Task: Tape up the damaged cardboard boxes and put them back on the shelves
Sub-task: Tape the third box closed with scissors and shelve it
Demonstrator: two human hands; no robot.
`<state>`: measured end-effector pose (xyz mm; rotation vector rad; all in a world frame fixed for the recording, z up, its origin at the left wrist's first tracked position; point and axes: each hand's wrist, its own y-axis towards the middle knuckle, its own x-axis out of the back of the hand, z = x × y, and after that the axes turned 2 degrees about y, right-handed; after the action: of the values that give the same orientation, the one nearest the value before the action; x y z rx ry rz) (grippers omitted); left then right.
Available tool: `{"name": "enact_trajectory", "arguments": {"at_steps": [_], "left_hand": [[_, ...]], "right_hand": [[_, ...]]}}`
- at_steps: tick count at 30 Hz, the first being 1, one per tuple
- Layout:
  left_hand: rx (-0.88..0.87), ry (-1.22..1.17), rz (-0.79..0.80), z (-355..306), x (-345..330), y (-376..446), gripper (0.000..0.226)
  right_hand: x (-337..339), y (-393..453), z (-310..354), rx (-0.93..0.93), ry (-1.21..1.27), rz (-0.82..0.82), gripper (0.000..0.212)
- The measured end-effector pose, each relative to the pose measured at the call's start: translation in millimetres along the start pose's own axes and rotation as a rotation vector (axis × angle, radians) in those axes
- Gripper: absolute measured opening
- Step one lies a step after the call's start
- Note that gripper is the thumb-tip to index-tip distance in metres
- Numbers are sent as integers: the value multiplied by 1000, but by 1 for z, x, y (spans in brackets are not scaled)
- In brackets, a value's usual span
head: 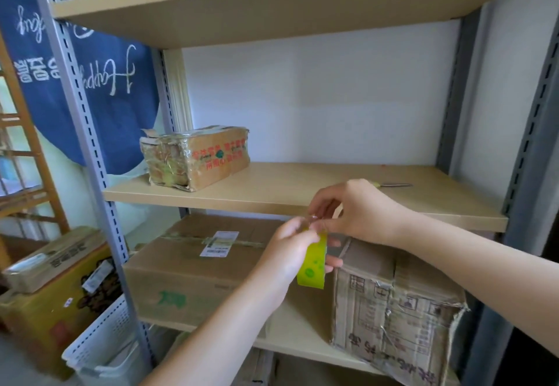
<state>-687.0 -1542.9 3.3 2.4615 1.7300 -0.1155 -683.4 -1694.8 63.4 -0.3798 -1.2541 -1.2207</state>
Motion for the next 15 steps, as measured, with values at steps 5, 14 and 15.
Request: {"name": "enact_trajectory", "arguments": {"at_steps": [5, 14, 15], "left_hand": [[16, 52, -4, -2, -2, 6, 21], [184, 66, -208, 12, -7, 44, 15], [187, 74, -228, 11, -7, 49, 16]], "right_hand": [[-17, 2, -4, -88, -187, -181, 8], [-12, 48, -21, -132, -188, -205, 18], [-13, 54, -23, -138, -190, -213, 18]]}}
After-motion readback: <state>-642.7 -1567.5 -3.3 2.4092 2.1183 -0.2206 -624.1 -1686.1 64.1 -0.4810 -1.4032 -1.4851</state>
